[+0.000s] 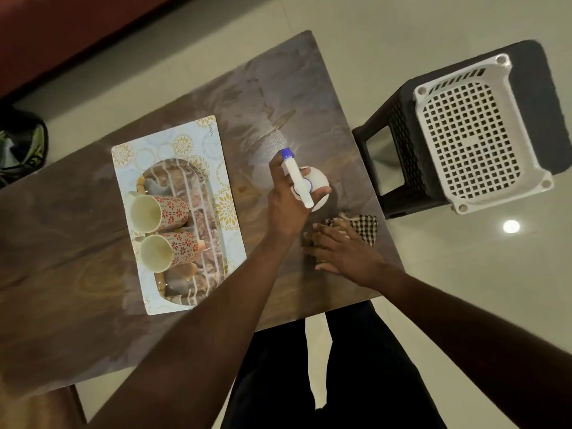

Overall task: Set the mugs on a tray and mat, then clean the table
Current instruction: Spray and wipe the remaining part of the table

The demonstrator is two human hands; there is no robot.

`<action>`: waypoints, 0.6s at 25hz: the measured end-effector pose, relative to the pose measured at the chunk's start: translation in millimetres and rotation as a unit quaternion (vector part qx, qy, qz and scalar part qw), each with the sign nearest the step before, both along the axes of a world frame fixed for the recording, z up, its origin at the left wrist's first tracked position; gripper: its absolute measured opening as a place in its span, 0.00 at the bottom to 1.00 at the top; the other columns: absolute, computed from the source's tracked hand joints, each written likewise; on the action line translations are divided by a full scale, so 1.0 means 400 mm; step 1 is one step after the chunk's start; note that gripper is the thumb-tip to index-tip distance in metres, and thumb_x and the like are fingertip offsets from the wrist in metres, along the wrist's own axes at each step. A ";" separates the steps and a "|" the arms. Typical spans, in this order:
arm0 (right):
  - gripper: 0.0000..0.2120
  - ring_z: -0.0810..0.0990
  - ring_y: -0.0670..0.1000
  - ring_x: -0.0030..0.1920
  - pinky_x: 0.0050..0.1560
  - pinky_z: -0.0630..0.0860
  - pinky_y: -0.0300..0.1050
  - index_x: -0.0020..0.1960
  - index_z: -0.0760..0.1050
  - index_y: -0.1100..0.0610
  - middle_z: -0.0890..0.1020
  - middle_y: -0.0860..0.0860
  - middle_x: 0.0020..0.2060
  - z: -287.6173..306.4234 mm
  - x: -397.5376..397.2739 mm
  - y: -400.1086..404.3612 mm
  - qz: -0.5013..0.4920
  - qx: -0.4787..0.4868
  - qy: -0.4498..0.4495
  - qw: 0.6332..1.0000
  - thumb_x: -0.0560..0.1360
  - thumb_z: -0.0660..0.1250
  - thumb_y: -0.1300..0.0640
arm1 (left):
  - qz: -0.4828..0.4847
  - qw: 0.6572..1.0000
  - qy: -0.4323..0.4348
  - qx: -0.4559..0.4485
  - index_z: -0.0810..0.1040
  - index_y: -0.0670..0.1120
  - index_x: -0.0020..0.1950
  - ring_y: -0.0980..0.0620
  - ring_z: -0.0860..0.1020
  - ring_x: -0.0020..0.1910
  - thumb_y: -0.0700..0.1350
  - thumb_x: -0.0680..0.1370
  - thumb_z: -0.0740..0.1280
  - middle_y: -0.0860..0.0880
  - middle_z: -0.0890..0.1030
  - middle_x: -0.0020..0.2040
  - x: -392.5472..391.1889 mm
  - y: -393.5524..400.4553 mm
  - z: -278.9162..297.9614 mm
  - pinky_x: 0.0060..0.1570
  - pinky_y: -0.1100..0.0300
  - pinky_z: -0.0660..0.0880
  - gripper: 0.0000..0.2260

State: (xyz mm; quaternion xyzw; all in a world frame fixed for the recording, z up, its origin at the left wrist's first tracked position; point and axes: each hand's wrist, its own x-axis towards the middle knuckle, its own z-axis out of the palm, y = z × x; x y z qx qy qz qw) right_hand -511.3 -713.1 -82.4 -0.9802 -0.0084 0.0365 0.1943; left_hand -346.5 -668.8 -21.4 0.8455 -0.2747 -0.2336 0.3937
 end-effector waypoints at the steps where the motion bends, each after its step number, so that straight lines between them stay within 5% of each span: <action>1: 0.16 0.73 0.56 0.66 0.67 0.63 0.60 0.61 0.77 0.49 0.77 0.52 0.63 0.022 0.004 0.006 -0.007 0.008 -0.015 1.000 0.76 0.63 0.45 | 0.005 1.000 0.012 0.000 0.61 0.40 0.72 0.46 0.83 0.55 0.50 0.66 0.80 0.53 0.81 0.56 0.001 0.012 0.011 0.49 0.57 0.81 0.42; 3: 0.19 0.73 0.54 0.64 0.64 0.66 0.54 0.61 0.76 0.50 0.77 0.52 0.61 0.079 0.006 0.026 -0.016 0.036 -0.027 0.999 0.78 0.55 0.43 | 0.008 1.000 0.027 -0.009 0.61 0.43 0.73 0.47 0.79 0.63 0.44 0.66 0.81 0.56 0.74 0.64 0.007 0.056 0.034 0.54 0.57 0.79 0.42; 6: 0.19 0.75 0.52 0.60 0.60 0.64 0.49 0.61 0.76 0.50 0.78 0.51 0.58 0.172 0.009 0.062 -0.015 0.040 -0.060 0.997 0.78 0.55 0.43 | 0.029 0.999 0.010 -0.030 0.63 0.43 0.73 0.51 0.72 0.70 0.42 0.68 0.79 0.48 0.70 0.72 0.026 0.159 0.086 0.66 0.58 0.71 0.39; 11: 0.17 0.75 0.51 0.57 0.57 0.66 0.47 0.61 0.73 0.50 0.79 0.49 0.55 0.274 0.108 0.173 -0.022 0.066 -0.105 0.992 0.78 0.58 0.43 | 0.066 0.998 -0.010 -0.003 0.72 0.45 0.66 0.51 0.74 0.63 0.41 0.74 0.72 0.48 0.76 0.64 0.102 0.378 0.204 0.64 0.52 0.72 0.21; 15: 0.19 0.75 0.49 0.56 0.56 0.66 0.46 0.60 0.76 0.51 0.79 0.49 0.56 0.330 0.260 0.321 -0.054 0.095 -0.140 0.984 0.80 0.53 0.41 | 0.057 0.998 -0.027 0.027 0.74 0.45 0.63 0.51 0.76 0.61 0.45 0.75 0.70 0.49 0.77 0.62 0.208 0.549 0.251 0.61 0.53 0.74 0.17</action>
